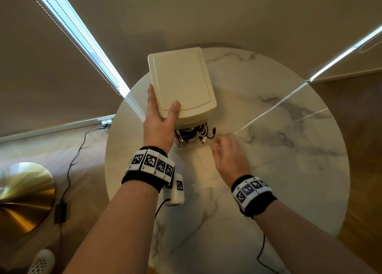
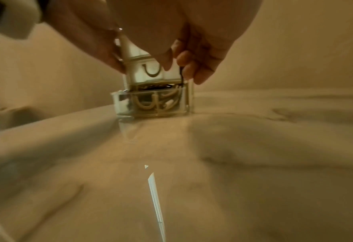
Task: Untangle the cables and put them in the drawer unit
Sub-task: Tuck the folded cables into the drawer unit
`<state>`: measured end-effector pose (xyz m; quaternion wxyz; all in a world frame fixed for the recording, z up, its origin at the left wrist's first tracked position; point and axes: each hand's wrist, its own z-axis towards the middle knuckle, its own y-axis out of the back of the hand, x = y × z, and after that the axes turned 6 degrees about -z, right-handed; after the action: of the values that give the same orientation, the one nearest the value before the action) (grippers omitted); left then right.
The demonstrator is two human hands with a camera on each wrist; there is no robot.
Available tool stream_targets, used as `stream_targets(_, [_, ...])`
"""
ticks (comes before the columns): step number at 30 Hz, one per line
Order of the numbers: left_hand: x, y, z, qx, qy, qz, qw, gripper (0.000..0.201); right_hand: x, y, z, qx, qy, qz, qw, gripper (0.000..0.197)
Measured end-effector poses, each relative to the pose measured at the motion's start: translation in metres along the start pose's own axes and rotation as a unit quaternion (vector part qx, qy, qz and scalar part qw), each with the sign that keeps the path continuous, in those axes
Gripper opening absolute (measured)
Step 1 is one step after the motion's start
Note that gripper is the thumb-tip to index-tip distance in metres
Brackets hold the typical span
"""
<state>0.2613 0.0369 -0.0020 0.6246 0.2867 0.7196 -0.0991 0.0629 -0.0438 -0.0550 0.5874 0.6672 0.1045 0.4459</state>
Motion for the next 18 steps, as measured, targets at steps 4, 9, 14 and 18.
stream_targets(4, [-0.001, -0.001, -0.002, 0.002, -0.003, -0.006, 1.0, 0.081, -0.013, 0.0, 0.015, 0.006, -0.047, 0.032, 0.998, 0.028])
stream_targets(9, [-0.004, 0.0, -0.004, 0.006, 0.003, -0.009, 1.0, 0.081, 0.002, -0.012, 0.03, 0.087, 0.081, -0.046, 0.992, 0.015])
stream_targets(14, [-0.004, 0.0, -0.004, 0.007, 0.008, -0.023, 1.0, 0.081, 0.012, -0.007, 0.06, 0.19, 0.047, -0.069, 0.978, 0.023])
stream_targets(18, [-0.002, -0.001, -0.003, 0.004, 0.008, -0.032, 0.999, 0.081, 0.007, 0.002, 0.047, 0.202, 0.063, -0.019, 0.977, 0.028])
